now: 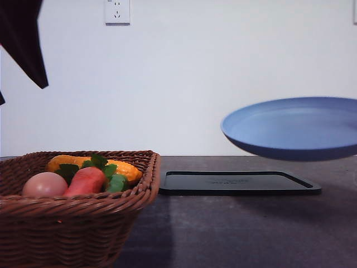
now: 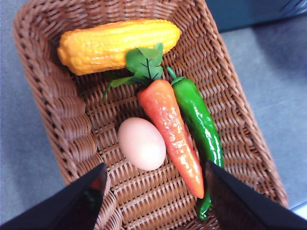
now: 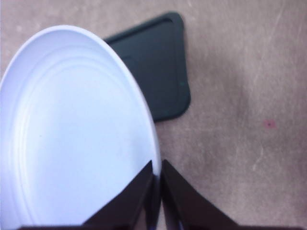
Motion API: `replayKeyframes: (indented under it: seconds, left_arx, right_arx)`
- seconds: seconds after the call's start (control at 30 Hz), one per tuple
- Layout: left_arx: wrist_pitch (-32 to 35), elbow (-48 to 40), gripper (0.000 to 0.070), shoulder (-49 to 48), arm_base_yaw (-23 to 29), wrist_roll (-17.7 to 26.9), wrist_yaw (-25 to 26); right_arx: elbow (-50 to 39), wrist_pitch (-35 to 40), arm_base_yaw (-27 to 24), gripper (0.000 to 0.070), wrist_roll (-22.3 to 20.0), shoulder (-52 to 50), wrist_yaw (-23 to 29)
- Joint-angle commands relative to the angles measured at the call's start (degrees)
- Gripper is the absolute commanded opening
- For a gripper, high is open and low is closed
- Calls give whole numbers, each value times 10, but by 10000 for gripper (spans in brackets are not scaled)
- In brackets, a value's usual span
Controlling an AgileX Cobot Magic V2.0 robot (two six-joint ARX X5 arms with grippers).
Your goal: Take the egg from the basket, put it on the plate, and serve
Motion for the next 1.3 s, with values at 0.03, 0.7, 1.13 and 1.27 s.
replayKeyframes:
  seconds: [0.03, 0.7, 1.13, 1.27]
  left_arx:
    - [3, 15, 408, 37, -21, -30, -11]
    - [46, 16, 407, 242, -32, -51, -43]
    - [57, 16, 260, 271, -32, -42, -44]
    - [59, 16, 216, 271, -32, -36, -44]
  right_arx:
    - [3, 6, -1, 0, 11, -4, 0]
    - [3, 6, -1, 0, 10, -8, -3]
    - [3, 10, -1, 0, 10, -8, -3]
    - [3, 10, -1, 0, 10, -8, -3]
